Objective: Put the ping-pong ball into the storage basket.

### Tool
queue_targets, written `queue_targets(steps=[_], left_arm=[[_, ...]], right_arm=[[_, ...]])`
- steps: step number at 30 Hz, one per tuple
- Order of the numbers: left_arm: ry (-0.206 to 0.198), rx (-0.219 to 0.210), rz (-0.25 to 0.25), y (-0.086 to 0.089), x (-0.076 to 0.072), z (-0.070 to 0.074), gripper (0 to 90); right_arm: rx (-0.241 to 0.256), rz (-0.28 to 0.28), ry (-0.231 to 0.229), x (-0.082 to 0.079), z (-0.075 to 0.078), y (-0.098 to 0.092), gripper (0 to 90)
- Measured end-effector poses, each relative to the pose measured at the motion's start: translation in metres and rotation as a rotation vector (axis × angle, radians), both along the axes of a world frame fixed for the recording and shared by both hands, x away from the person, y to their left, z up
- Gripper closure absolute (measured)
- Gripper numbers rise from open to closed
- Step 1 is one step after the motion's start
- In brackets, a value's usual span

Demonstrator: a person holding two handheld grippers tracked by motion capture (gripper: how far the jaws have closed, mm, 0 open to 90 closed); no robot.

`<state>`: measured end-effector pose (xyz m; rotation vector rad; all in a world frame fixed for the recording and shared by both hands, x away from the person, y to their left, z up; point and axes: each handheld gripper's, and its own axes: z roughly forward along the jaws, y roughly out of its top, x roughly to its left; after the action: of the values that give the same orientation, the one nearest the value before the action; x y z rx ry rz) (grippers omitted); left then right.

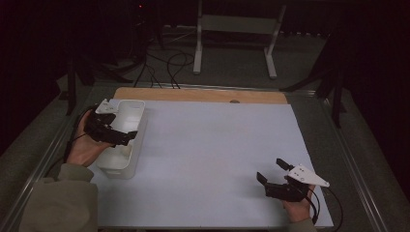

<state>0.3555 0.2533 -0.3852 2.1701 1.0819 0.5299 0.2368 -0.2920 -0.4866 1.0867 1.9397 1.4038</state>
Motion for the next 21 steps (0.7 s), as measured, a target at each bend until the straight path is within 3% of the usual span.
queue_targets(steps=[21], left_arm=[[-0.038, -0.041, -0.023, -0.013, -0.003, -0.009, 0.0]], right_arm=[[-0.001, 0.0, -0.007, 0.0, 0.0, 0.0, 7.6]])
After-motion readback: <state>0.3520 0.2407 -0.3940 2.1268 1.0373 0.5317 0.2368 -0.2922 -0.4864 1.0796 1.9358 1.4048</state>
